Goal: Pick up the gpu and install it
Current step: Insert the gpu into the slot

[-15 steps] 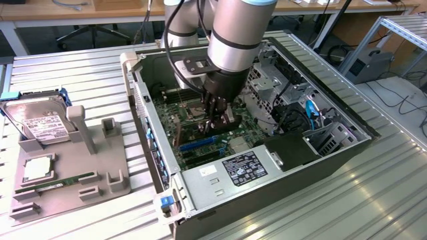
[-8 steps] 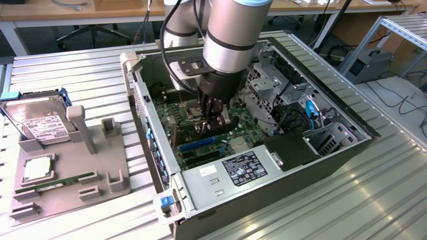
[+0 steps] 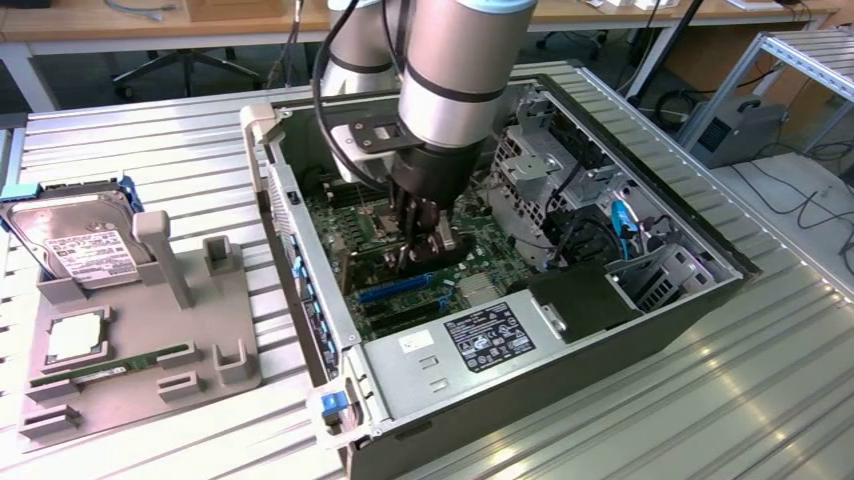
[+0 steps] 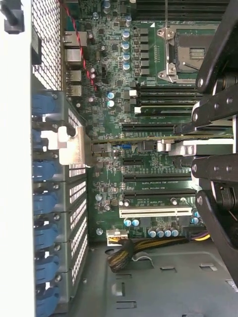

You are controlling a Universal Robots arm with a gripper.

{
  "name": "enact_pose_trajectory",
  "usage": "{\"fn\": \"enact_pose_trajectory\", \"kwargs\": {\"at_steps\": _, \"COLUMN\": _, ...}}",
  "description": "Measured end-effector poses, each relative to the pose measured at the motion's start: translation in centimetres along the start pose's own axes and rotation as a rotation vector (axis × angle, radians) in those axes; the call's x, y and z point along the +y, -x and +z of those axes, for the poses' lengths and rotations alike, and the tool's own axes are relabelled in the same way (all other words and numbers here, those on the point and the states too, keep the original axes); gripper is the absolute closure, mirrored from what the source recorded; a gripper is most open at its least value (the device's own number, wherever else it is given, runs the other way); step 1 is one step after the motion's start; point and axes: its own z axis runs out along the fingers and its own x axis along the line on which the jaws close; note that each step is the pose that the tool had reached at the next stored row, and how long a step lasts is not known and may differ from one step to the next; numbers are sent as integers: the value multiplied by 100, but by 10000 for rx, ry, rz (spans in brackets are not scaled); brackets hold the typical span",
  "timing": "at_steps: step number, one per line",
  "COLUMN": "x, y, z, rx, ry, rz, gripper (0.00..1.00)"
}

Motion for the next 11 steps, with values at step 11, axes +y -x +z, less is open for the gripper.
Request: {"fn": "enact_pose_trajectory", "kwargs": {"at_steps": 11, "x": 68, "y": 72, "z": 22, "rx": 55, "ry": -2, "rz": 1, "gripper": 73}}
